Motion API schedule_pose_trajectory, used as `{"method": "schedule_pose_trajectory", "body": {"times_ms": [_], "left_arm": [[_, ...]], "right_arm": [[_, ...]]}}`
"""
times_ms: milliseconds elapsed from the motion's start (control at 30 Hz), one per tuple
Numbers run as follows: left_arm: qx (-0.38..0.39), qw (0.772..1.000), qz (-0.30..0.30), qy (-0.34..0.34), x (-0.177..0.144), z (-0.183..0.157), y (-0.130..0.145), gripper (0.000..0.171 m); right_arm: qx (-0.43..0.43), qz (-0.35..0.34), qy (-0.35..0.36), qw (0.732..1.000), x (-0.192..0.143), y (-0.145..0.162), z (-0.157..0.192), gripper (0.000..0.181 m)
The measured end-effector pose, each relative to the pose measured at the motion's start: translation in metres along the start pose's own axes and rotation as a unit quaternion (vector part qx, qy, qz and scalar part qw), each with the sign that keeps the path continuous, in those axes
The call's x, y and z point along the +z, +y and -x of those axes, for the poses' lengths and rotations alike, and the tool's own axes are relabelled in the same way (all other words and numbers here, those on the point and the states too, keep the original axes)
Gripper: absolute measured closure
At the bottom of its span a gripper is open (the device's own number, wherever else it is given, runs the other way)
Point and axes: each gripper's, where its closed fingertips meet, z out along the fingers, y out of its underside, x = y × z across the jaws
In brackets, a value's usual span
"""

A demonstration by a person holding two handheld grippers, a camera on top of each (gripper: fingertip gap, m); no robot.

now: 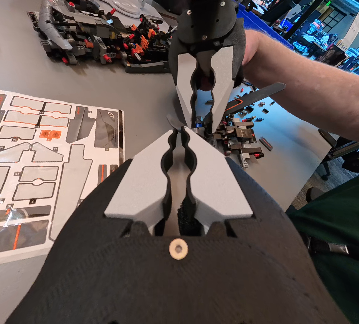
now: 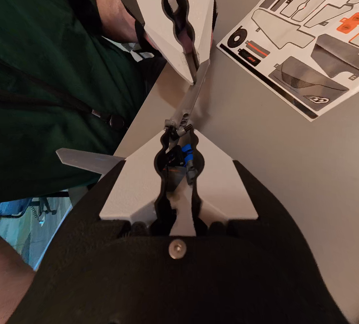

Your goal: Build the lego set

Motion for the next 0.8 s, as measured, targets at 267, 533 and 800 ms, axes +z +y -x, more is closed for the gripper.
{"method": "schedule_pose_trajectory", "body": {"times_ms": [267,533,800], "left_arm": [[0.007,1.0,0.015,0.0,0.003,0.0,0.004,0.169],[0.008,1.0,0.016,-0.004,0.003,0.0,0.004,0.169],[0.01,1.0,0.024,-0.006,0.005,0.001,0.006,0.169]], "right_arm": [[-0.088,0.045,0.072,0.993,-0.008,0.007,-0.002,0.154],[-0.156,0.056,0.071,0.984,-0.003,0.004,0.001,0.16],[-0.171,0.066,0.067,0.981,0.0,0.005,-0.002,0.159]]}}
